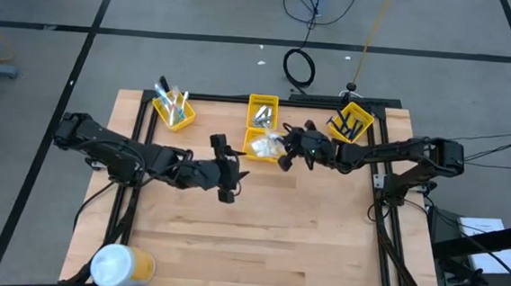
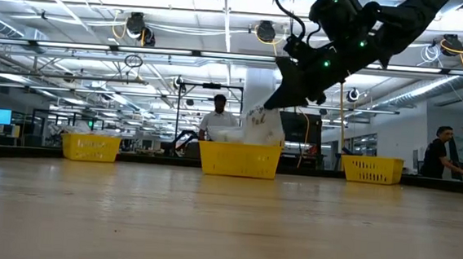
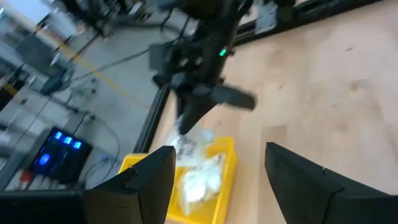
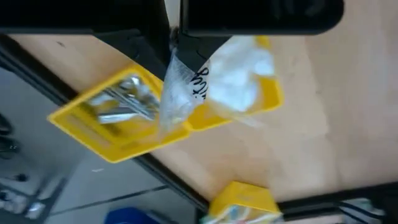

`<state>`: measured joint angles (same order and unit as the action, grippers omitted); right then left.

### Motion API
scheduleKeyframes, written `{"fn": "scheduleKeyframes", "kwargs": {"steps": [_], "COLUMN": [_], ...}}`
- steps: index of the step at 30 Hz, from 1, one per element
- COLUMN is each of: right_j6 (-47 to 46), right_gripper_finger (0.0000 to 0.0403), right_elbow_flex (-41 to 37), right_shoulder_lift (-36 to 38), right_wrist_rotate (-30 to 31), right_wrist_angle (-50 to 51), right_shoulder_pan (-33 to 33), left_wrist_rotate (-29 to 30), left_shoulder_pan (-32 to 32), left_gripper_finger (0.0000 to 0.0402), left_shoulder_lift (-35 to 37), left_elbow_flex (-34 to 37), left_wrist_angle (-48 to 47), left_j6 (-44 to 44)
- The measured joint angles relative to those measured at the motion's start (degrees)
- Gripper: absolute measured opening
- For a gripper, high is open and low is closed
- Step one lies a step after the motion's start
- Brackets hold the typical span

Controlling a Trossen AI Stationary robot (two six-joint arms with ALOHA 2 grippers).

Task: Pick & Place Travel size toiletries
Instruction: Put the cotton pack into the bottom middle yellow bin, then return to Home Position

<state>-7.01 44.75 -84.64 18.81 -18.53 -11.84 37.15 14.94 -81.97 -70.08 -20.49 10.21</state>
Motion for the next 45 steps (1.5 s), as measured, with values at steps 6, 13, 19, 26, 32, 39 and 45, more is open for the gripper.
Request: {"fn": "scheduleKeyframes", "kwargs": {"steps": [6,13,19,26,32,39,45], "right_j6": [-0.3,0.1,-3.0,-5.9,-5.5,-2.9,2.1], "right_gripper_finger": [0.0004,0.0022,0.013,0.0251,0.029,0.0291,0.0287], "right_elbow_flex": [0.0,0.0,0.0,0.0,0.0,0.0,-5.0], "right_shoulder_lift": [-4.2,-7.8,-3.9,2.7,3.6,9.4,21.4], "right_wrist_rotate": [-4.0,-4.1,-11.3,-21.8,-19.6,-23.3,-27.9], "right_wrist_angle": [-5.1,-7.4,-7.0,-6.5,-6.7,-5.1,-4.1], "right_shoulder_pan": [-0.3,-1.4,-1.2,-1.2,-1.2,-1.0,1.8], "left_wrist_rotate": [3.0,2.9,2.9,2.8,1.8,0.4,0.4], "left_shoulder_pan": [-0.8,-0.4,-0.1,-0.3,-0.2,2.9,7.5], "left_gripper_finger": [0.0244,0.0244,0.0244,0.0244,0.0244,0.0244,0.0244], "left_shoulder_lift": [0.0,0.3,0.3,3.1,8.7,20.0,35.0], "left_elbow_flex": [0.0,-0.1,-0.1,-0.1,-0.1,3.8,17.3], "left_wrist_angle": [-1.7,-1.3,-1.9,-5.2,-10.2,-14.9,-12.4], "left_j6": [-4.4,-4.8,-4.8,-9.7,-12.1,-15.9,-15.4]}}
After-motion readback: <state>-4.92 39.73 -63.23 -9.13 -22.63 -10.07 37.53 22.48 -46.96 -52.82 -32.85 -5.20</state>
